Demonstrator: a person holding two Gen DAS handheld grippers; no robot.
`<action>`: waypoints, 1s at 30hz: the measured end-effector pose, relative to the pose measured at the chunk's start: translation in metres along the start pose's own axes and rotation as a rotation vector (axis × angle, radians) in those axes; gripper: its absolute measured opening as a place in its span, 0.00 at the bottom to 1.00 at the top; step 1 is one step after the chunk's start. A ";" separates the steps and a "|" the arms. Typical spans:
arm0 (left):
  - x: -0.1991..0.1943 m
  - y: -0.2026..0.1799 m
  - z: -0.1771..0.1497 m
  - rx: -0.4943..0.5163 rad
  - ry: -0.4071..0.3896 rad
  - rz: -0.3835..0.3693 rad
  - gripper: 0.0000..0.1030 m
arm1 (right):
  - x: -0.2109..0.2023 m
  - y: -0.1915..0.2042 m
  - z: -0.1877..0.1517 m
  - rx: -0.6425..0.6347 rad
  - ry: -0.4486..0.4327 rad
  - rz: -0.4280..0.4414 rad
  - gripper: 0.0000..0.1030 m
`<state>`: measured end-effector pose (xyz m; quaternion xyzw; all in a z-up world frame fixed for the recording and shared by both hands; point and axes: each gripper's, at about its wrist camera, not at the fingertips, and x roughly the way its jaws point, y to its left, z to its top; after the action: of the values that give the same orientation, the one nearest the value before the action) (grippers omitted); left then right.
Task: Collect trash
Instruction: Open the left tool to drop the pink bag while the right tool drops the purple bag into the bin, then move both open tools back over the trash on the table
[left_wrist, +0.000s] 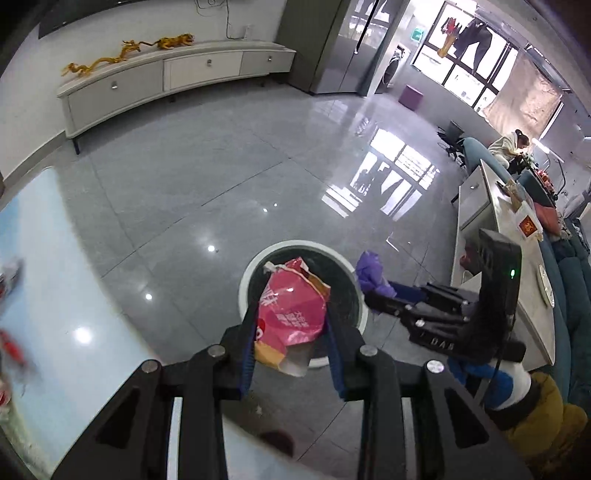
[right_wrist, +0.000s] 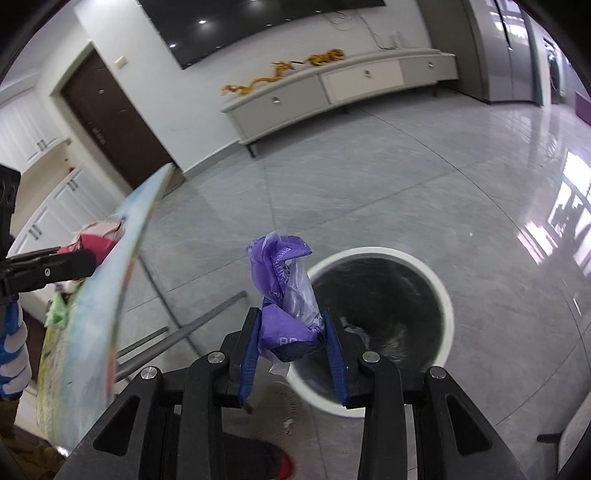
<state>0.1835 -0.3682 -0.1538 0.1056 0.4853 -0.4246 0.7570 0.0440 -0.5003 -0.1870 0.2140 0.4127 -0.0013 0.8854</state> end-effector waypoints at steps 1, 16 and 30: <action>0.012 -0.005 0.008 0.000 0.007 -0.012 0.31 | 0.003 -0.005 0.003 0.007 0.003 -0.011 0.33; 0.004 -0.018 0.014 -0.061 -0.114 -0.026 0.57 | -0.012 -0.043 -0.012 0.093 -0.025 -0.090 0.52; -0.128 -0.010 -0.050 -0.015 -0.270 0.091 0.57 | -0.126 0.037 -0.002 -0.076 -0.251 -0.052 0.52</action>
<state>0.1219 -0.2764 -0.0710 0.0637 0.3770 -0.3963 0.8347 -0.0339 -0.4879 -0.0817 0.1680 0.3036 -0.0353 0.9372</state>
